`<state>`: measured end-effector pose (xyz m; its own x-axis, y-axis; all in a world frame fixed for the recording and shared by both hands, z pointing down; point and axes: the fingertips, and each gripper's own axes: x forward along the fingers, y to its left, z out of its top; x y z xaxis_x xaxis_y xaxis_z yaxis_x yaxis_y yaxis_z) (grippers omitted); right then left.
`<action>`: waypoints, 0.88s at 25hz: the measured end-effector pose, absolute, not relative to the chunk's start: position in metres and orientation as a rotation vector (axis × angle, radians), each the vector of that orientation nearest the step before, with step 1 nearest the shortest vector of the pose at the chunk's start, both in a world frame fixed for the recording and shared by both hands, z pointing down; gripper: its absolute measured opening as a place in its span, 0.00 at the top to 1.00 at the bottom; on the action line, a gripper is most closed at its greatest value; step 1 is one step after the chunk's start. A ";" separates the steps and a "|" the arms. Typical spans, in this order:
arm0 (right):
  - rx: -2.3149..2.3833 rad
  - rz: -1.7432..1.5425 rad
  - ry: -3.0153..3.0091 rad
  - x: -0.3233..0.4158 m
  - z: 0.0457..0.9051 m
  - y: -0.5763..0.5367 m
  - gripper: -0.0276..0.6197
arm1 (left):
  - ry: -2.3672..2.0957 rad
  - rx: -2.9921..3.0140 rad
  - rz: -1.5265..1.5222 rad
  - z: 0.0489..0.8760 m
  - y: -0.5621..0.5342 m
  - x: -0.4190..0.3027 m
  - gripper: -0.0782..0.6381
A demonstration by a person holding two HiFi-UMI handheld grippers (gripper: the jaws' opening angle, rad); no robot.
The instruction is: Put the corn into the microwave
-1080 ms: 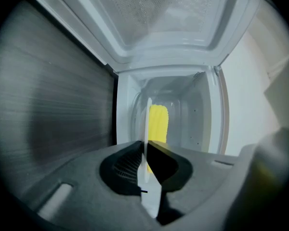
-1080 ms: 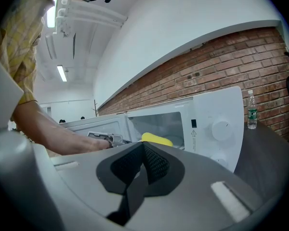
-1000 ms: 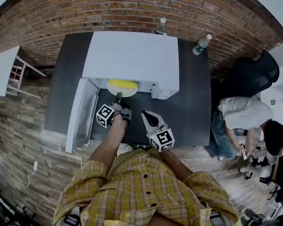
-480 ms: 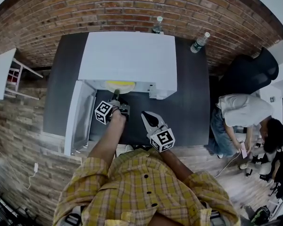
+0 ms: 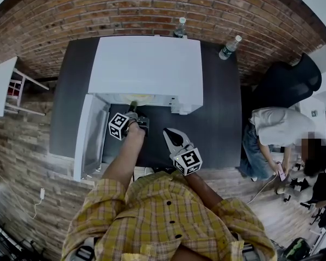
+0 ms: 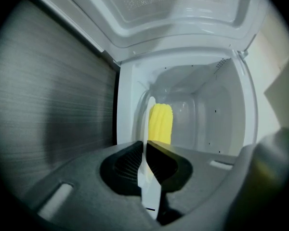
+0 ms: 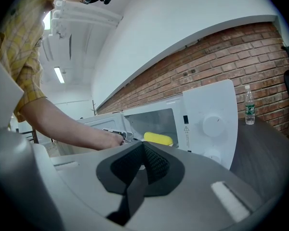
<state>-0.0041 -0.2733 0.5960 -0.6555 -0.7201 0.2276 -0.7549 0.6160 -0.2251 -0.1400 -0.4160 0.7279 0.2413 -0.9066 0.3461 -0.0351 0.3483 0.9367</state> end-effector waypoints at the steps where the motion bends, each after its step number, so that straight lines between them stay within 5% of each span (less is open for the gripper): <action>1: 1.243 0.461 -2.720 -0.004 0.596 -0.273 0.95 | -1.179 1.045 -0.757 0.728 -0.417 -0.140 0.85; 13: 1.229 0.456 -2.726 -0.005 0.597 -0.273 0.95 | -1.206 1.040 -0.690 0.729 -0.418 -0.141 0.85; 22: 1.225 0.445 -2.739 -0.006 0.594 -0.272 0.95 | -1.099 1.069 -0.736 0.726 -0.408 -0.137 0.73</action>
<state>-0.0059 -0.2717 0.5942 -0.6688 -0.7114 0.2161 -0.7432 0.6318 -0.2202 -0.1371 -0.4080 0.7260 0.3163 -0.8880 0.3337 -0.0295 0.3424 0.9391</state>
